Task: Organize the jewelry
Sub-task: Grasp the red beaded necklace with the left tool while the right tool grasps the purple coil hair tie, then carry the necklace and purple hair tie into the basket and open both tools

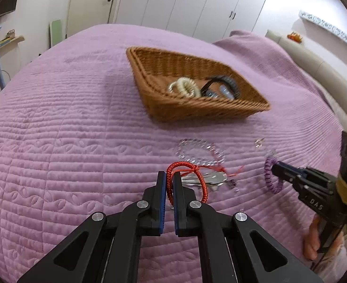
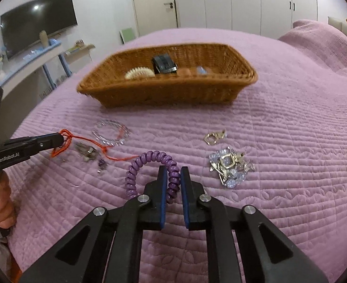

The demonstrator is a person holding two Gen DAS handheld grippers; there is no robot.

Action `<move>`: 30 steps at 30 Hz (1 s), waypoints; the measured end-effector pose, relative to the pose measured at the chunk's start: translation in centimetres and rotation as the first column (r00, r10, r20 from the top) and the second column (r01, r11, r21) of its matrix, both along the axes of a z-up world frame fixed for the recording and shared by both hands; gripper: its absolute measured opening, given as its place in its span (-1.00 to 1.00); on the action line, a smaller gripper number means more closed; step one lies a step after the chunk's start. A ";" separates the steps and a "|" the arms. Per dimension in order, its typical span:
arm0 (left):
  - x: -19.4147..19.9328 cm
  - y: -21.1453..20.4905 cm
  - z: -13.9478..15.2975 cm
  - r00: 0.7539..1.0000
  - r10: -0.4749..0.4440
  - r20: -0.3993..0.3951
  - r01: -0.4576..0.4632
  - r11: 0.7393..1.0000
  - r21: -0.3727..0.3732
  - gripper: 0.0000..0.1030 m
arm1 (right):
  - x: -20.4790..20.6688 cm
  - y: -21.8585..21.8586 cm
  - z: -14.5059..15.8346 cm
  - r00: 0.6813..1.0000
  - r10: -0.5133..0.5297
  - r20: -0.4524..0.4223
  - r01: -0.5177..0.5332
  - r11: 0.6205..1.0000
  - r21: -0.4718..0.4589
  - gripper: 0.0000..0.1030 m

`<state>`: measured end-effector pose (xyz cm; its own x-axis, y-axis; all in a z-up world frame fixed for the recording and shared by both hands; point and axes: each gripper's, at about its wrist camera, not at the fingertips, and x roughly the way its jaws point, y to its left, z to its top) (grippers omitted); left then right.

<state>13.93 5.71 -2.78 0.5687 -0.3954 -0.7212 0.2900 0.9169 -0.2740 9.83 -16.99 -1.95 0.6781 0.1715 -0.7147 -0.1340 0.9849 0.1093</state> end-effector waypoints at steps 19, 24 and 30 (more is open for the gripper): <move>6.6 -2.6 13.7 0.970 -0.062 0.236 0.108 0.976 -0.189 -0.90 | 8.4 -1.7 12.7 0.977 -0.080 0.199 0.078 0.997 0.016 -0.72; 12.0 -3.5 10.9 0.982 -0.005 0.187 0.041 0.981 -0.190 -0.90 | 14.1 -2.7 11.0 0.986 -0.120 0.114 0.118 0.993 0.024 -0.73; 16.4 -3.8 5.5 0.996 0.034 0.086 -0.021 0.988 -0.151 -0.90 | 19.4 -3.1 7.2 0.990 -0.140 -0.008 0.140 0.990 0.012 -0.73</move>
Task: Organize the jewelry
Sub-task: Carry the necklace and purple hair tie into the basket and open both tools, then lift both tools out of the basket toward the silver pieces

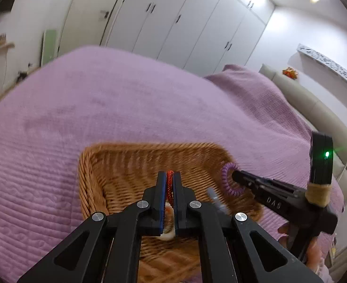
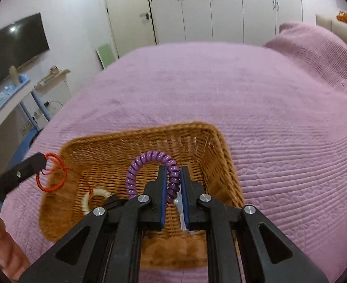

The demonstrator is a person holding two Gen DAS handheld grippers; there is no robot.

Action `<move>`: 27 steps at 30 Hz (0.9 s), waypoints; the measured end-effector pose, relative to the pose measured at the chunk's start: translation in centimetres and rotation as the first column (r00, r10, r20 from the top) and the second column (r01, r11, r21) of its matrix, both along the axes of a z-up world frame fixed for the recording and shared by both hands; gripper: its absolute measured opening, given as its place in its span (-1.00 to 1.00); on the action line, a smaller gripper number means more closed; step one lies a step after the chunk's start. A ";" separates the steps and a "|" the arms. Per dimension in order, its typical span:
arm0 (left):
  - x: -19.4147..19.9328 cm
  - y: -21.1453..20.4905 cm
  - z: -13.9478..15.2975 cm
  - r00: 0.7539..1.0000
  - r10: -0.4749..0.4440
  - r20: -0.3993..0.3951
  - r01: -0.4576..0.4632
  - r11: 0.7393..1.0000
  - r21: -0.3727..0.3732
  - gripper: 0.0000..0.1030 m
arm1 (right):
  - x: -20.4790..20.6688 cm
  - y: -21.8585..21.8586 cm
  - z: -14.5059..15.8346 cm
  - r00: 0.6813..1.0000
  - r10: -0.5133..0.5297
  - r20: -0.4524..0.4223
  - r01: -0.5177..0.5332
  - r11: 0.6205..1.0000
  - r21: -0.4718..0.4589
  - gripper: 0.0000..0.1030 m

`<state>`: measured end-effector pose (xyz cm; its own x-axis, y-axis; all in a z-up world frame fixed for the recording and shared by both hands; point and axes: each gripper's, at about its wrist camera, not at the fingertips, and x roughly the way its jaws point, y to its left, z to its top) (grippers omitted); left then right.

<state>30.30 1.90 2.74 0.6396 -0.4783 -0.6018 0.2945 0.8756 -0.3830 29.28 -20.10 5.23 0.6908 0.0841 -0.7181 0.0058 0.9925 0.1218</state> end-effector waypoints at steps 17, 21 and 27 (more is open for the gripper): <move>0.4 -0.5 -2.6 0.999 0.002 -0.047 0.002 0.997 0.081 -0.13 | 2.5 0.0 -3.9 0.995 0.025 -0.099 -0.019 0.998 0.058 -0.36; -1.6 -0.5 -1.0 1.000 -0.001 0.022 -0.001 0.996 0.094 0.09 | 0.0 -0.7 -2.5 0.998 0.029 -0.055 -0.024 0.997 0.078 -0.36; -7.0 -0.1 3.0 0.992 -0.068 0.110 0.060 0.995 0.078 0.10 | -5.3 -1.8 0.8 0.999 0.029 0.015 -0.031 0.995 0.093 -0.18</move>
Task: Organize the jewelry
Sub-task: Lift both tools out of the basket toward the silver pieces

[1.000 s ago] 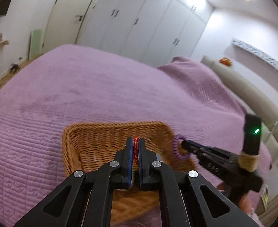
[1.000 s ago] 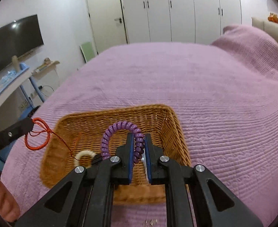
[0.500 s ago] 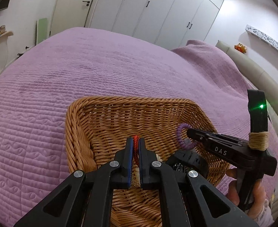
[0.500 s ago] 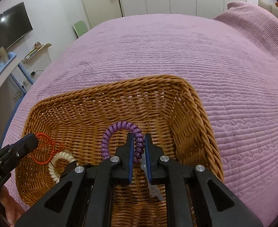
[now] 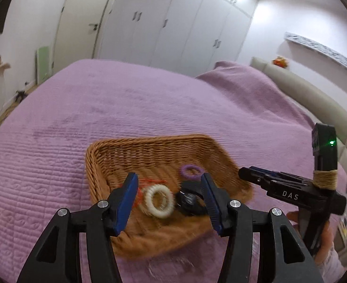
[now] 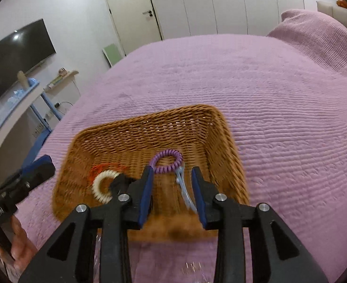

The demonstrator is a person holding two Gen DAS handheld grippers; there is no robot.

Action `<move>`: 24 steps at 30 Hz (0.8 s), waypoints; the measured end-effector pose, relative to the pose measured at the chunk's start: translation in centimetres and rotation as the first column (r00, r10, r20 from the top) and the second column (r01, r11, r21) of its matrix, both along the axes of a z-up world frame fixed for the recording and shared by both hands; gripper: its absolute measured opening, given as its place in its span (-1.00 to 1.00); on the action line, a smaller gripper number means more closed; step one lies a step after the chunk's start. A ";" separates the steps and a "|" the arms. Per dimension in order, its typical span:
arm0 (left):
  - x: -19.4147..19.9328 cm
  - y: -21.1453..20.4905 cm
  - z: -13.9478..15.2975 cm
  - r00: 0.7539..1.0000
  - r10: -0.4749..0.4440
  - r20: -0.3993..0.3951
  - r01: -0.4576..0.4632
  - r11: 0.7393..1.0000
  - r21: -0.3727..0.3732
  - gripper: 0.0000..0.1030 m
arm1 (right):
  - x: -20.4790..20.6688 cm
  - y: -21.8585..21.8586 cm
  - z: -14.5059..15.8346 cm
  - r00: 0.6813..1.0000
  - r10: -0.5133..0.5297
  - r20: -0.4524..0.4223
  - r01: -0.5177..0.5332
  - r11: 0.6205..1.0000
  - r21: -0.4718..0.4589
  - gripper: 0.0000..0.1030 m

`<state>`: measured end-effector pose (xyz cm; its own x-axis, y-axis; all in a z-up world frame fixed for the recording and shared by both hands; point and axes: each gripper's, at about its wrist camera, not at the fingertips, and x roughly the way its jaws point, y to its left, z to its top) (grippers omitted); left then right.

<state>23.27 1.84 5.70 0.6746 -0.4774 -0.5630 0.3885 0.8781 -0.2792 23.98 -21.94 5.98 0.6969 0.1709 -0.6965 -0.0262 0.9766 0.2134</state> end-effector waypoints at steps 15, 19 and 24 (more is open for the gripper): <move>-12.8 3.4 -1.3 0.998 -0.061 -0.035 0.062 0.997 0.046 0.10 | -13.8 -2.1 0.9 0.994 0.010 0.111 -0.004 0.999 -0.049 -0.01; -14.6 2.3 -3.5 0.994 -0.087 -0.071 0.092 0.993 0.078 0.10 | -14.7 -2.2 -0.9 0.996 0.044 0.083 -0.040 0.998 -0.043 -0.01; -15.5 0.3 -5.5 0.986 -0.127 -0.108 0.138 0.985 0.106 0.10 | -13.9 -2.4 -3.7 0.997 0.075 0.020 -0.074 0.996 -0.052 -0.01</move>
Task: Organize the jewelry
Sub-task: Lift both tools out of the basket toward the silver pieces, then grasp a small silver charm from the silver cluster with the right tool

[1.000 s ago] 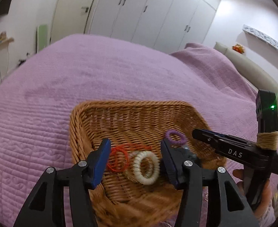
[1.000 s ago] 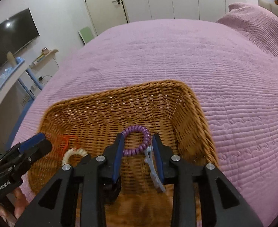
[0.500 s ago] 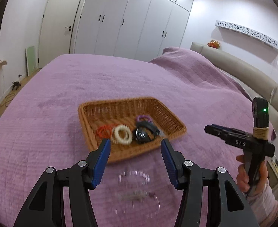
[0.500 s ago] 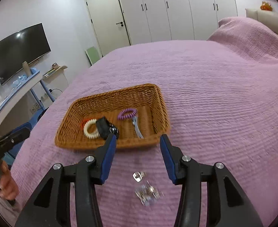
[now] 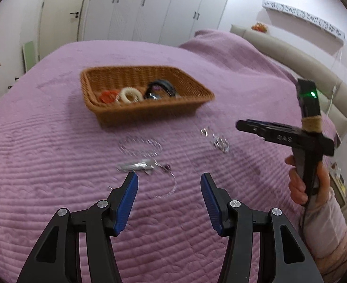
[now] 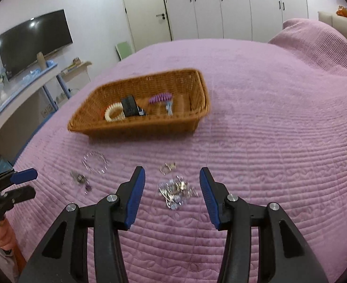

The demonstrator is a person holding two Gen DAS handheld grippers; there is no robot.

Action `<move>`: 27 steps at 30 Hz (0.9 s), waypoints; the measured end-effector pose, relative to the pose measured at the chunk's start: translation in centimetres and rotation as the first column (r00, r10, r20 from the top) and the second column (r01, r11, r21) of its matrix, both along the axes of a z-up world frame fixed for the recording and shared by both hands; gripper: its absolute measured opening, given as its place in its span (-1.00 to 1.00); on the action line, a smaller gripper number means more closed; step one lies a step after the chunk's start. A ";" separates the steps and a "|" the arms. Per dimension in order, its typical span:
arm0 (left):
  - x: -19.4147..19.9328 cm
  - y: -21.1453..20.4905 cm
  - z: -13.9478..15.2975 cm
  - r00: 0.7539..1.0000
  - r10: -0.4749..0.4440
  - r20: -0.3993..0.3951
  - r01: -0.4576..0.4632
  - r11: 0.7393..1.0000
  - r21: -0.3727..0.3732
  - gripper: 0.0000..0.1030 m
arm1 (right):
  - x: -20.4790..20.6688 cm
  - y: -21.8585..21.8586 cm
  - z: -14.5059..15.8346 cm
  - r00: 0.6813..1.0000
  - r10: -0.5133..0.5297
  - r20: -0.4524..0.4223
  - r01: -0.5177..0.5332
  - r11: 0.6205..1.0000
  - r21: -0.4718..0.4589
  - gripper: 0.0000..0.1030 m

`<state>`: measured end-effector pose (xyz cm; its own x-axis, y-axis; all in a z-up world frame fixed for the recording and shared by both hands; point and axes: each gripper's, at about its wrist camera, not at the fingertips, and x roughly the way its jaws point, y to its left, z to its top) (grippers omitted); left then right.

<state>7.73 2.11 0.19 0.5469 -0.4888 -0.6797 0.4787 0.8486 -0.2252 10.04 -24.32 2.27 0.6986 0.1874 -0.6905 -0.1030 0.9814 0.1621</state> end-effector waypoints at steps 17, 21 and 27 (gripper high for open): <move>1.1 -3.2 -3.8 0.998 -0.033 -0.052 0.035 0.999 0.037 0.10 | 1.4 3.2 -4.2 0.995 0.083 -0.061 -0.089 0.991 -0.104 -0.16; 1.4 -3.2 -4.4 0.997 -0.040 -0.066 0.042 0.998 0.038 0.06 | 3.3 2.8 -3.3 0.996 0.067 -0.060 -0.072 0.993 -0.093 -0.17; 1.4 -3.4 -4.7 0.995 -0.073 -0.071 0.075 0.997 0.034 0.05 | 7.1 2.3 -4.3 0.986 0.083 -0.142 -0.092 0.994 -0.058 -0.42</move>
